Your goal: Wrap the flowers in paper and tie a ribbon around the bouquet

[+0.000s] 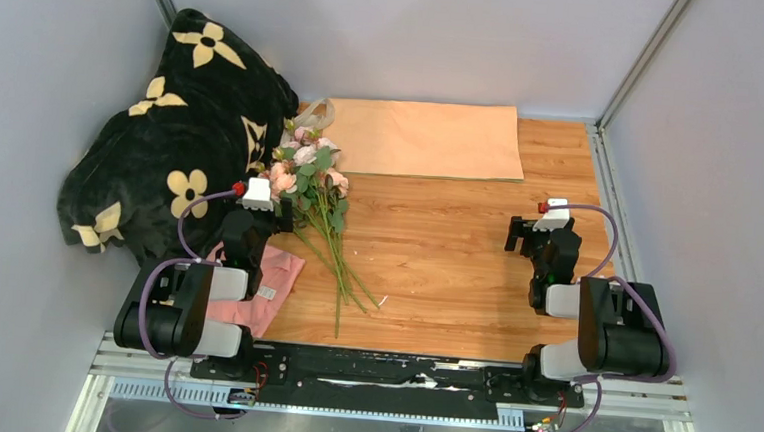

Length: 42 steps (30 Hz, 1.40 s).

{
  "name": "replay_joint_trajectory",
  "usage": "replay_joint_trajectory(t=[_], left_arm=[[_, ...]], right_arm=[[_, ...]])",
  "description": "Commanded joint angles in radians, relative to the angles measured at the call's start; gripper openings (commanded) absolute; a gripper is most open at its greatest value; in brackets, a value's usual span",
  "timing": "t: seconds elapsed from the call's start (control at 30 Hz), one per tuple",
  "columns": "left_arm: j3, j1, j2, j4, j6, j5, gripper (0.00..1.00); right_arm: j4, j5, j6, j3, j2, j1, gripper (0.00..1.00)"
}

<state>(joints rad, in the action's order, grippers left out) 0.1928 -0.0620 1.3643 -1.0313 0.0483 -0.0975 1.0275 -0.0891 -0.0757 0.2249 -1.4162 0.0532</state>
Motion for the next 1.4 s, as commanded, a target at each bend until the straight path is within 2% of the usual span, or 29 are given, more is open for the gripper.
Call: replay_joint_trajectory(t=[0.0, 0.1, 0.13, 0.2, 0.3, 0.37, 0.4, 0.5, 0.67, 0.73, 0.8, 1.07, 1.37], left_arm=[[0.009, 0.004, 0.005, -0.027, -0.001, -0.010, 1.00], [0.008, 0.005, 0.005, -0.027, -0.001, -0.009, 1.00], [0.009, 0.005, 0.005, -0.027, 0.002, -0.004, 1.00], [0.007, 0.004, 0.005, -0.030, 0.005, -0.002, 1.00], [0.036, 0.004, -0.028, 0.026, 0.000, -0.015, 1.00], [0.131, 0.014, -0.113, 0.249, -0.006, -0.018, 1.00], [0.205, 0.018, -0.163, 0.457, 0.039, 0.047, 1.00], [0.377, 0.017, -0.226, 0.787, 0.172, 0.172, 1.00], [0.602, 0.017, -0.259, 1.268, 0.272, 0.375, 1.00], [0.672, 0.017, -0.258, 1.403, 0.294, 0.462, 1.00], [0.721, 0.017, -0.265, 1.482, 0.300, 0.490, 1.00], [0.771, 0.011, -0.253, 1.530, 0.255, 0.534, 1.00], [0.804, 0.000, -0.178, 1.537, 0.235, 0.506, 0.99]], right_arm=[[-0.035, 0.008, -0.007, 0.012, 0.065, 0.002, 0.89], [-0.302, 0.081, 0.037, 0.100, 0.227, 0.004, 0.89], [-0.364, 0.111, 0.082, 0.117, 0.270, 0.008, 0.93], [-0.483, 0.027, 0.232, 0.189, 0.321, 0.051, 0.95], [-0.672, -0.072, 0.362, 0.326, 0.284, 0.065, 0.89], [-0.815, -0.123, 0.413, 0.442, 0.210, 0.065, 0.81], [-0.895, -0.128, 0.440, 0.520, 0.166, 0.065, 0.77], [-1.057, -0.099, 0.511, 0.651, 0.047, 0.073, 0.71], [-1.037, -0.117, 0.668, 0.773, -0.135, 0.092, 0.63], [-1.036, -0.126, 0.733, 0.843, -0.227, 0.093, 0.61], [-1.011, -0.158, 0.781, 0.898, -0.297, 0.090, 0.57], [-0.937, -0.072, 0.978, 0.988, -0.496, 0.083, 0.56], [-0.935, -0.079, 1.048, 1.089, -0.667, 0.077, 0.58]])
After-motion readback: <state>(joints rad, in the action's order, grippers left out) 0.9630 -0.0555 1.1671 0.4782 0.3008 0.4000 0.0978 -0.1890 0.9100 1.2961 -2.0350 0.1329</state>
